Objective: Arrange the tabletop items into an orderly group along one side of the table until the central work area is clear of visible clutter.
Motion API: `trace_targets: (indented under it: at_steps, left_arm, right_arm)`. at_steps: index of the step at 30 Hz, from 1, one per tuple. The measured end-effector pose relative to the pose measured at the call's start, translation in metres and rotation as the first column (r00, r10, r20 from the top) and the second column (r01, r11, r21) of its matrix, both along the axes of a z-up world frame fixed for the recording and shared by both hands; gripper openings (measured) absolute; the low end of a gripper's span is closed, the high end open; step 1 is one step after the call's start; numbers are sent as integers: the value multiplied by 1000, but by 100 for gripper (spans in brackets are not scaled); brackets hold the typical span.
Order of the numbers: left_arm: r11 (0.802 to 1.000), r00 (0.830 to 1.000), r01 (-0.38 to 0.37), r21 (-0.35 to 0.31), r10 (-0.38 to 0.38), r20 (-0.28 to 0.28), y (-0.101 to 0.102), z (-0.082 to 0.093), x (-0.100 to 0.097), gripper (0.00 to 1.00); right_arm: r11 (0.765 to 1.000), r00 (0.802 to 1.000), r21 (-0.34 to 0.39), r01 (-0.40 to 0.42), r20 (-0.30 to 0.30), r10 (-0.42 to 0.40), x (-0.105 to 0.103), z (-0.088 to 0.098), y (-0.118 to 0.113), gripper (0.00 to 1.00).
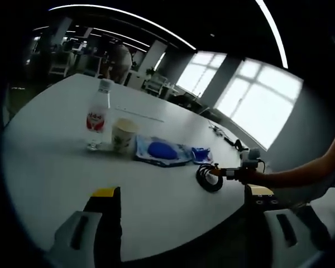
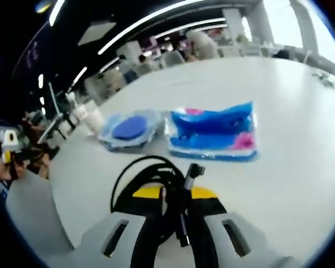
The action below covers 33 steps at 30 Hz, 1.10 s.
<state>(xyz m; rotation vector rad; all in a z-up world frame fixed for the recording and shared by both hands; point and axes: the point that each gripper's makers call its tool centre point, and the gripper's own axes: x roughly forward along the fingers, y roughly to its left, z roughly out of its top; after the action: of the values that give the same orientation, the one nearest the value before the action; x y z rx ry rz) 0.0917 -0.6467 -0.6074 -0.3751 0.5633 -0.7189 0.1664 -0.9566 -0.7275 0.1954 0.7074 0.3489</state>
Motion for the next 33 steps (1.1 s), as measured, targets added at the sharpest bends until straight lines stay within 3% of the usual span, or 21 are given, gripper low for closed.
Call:
trace_targets:
  at_steps: [5, 23, 26, 30, 33]
  left_arm:
    - [1000, 1000, -20, -6, 20, -2, 5, 0, 0, 90]
    - [1000, 1000, -10, 2, 10, -7, 5, -2, 5, 90]
    - [1000, 1000, -5, 5, 5, -8, 4, -3, 5, 91]
    - [1000, 1000, 0, 14, 0, -3, 3, -4, 5, 91]
    - [1000, 1000, -1, 9, 1, -6, 3, -5, 5, 91]
  right_arm:
    - [999, 999, -45, -14, 34, 15, 5, 1, -3, 11]
    - [996, 999, -94, 13, 37, -9, 16, -8, -19, 11]
    - [992, 999, -126, -3, 48, 9, 17, -9, -20, 11]
    - [964, 993, -258, -70, 79, 93, 19, -12, -28, 15]
    - [970, 994, -237, -59, 77, 79, 18, -12, -22, 15]
